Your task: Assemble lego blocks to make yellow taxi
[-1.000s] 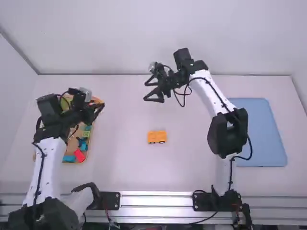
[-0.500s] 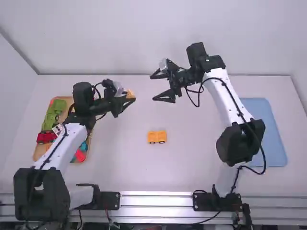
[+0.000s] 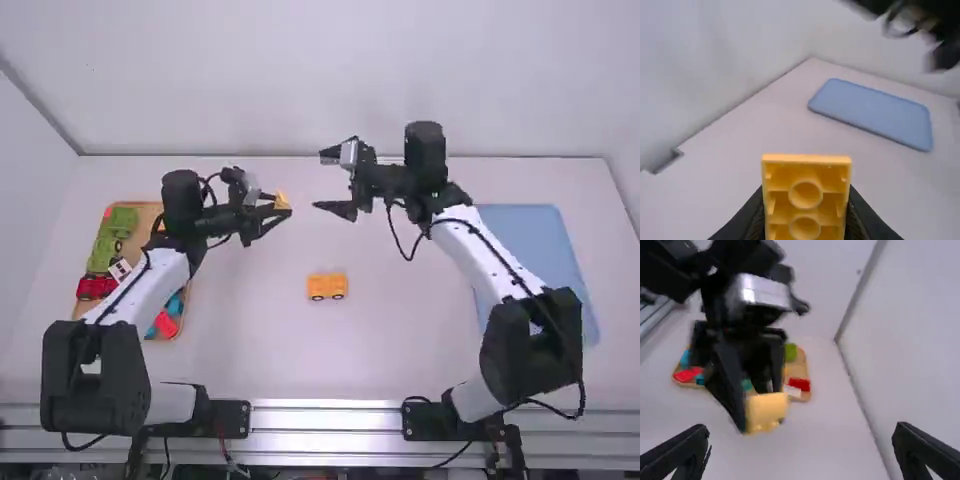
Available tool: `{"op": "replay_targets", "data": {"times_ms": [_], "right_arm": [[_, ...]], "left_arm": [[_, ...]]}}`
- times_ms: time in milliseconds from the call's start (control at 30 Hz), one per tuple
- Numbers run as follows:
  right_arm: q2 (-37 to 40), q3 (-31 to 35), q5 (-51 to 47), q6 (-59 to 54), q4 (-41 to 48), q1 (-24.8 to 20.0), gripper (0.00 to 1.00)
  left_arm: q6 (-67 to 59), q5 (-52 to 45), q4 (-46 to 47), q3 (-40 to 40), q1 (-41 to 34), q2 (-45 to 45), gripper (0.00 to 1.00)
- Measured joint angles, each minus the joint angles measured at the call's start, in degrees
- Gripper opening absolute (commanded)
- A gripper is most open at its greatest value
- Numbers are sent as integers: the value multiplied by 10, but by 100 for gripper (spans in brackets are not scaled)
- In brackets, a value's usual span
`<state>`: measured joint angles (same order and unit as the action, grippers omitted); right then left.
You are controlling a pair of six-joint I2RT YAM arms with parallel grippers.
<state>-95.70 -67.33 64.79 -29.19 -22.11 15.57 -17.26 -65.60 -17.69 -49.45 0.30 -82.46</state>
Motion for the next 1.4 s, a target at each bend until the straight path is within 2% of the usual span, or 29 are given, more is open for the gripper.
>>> {"op": "replay_targets", "data": {"times_ms": [33, 67, 133, 233, 367, 467, 500, 633, 667, 767, 1067, 1200, 1400], "right_arm": [[-1, 5, 2, 4, -5, -1, 98], [-7, 61, 18, 90, -136, -12, 98], [-10, 119, 52, 193, -295, -17, 98], [-10, 135, 91, 285, -377, -17, 98], [-9, 135, 111, 345, -358, -13, 99], [-9, 135, 111, 364, -332, -8, 94], [-9, 135, 111, 376, -327, -7, 88], [-9, 135, 111, 402, -329, -7, 77], [-9, 135, 109, 409, -330, -6, 70], [-9, 135, 105, 416, -326, 0, 64], [-9, 135, 97, 402, -321, 14, 56], [-9, 135, 87, 382, -284, 15, 51], [-9, 135, 74, 361, -268, 14, 36]], "left_arm": [[-3, -5, -1, 0, 0, 0, 8], [-17, -32, -5, 0, 0, 0, 8], [-30, -60, -11, 0, 0, 0, 8], [-38, -77, -10, 0, -5, 0, 8], [-42, -74, -34, 0, -40, -5, 7], [-42, -63, -56, 0, -69, -18, 6], [-36, -59, -72, 0, -82, -27, 6], [-9, -57, -134, 0, -92, -40, 7], [5, -55, -156, 0, -92, -45, 7], [29, -52, -183, 0, -93, -57, 7], [82, -51, -231, 0, -98, -85, 8], [94, -51, -235, 0, -99, -85, 10], [98, -54, -231, 0, -99, -86, 12]]}}
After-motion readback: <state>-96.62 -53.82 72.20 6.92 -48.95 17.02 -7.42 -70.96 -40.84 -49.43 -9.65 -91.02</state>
